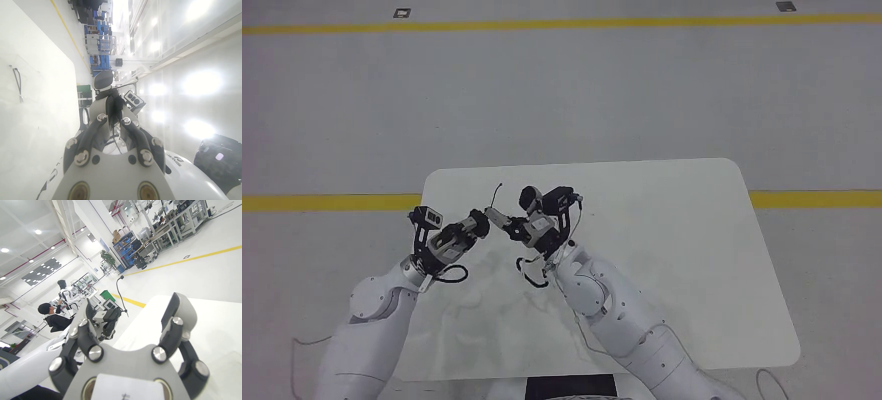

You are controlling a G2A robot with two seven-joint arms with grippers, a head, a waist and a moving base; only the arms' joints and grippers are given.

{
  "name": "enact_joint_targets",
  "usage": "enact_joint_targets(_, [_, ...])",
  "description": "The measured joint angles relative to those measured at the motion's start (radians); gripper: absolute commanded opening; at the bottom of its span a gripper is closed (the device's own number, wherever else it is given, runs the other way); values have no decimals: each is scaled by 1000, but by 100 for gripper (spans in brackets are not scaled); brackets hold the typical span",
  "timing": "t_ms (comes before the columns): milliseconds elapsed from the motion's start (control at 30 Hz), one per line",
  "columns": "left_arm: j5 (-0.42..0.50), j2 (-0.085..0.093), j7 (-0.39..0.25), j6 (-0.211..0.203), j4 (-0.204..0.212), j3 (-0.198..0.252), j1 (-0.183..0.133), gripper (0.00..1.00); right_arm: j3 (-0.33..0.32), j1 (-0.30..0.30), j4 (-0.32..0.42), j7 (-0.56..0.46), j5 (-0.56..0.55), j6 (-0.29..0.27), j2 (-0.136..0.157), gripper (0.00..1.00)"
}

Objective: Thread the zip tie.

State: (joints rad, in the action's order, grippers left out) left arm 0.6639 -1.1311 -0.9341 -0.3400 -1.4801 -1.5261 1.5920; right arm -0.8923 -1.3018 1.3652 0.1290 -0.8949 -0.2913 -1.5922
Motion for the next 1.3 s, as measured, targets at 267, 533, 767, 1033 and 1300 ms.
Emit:
enact_joint_targets(267, [93, 0, 10, 96, 10, -3, -2, 0, -10, -10, 11, 39, -69, 3, 8, 100])
enact_joint_targets(533, [268, 15, -158, 278, 37, -61, 17, 0, -18, -30, 20, 164, -361, 28, 34, 100])
enact_joint_targets(767, [382, 24, -271, 417, 86, -85, 3, 0, 0, -20, -2, 222, -498, 76, 41, 100])
enact_joint_targets(1033, [407, 27, -295, 450, 102, -90, -12, 0, 9, -16, -17, 246, -546, 106, 41, 100])
enact_joint_targets(1300, [528, 25, -239, 616, 112, -76, -6, 0, 27, -23, -39, 249, -578, 125, 42, 100])
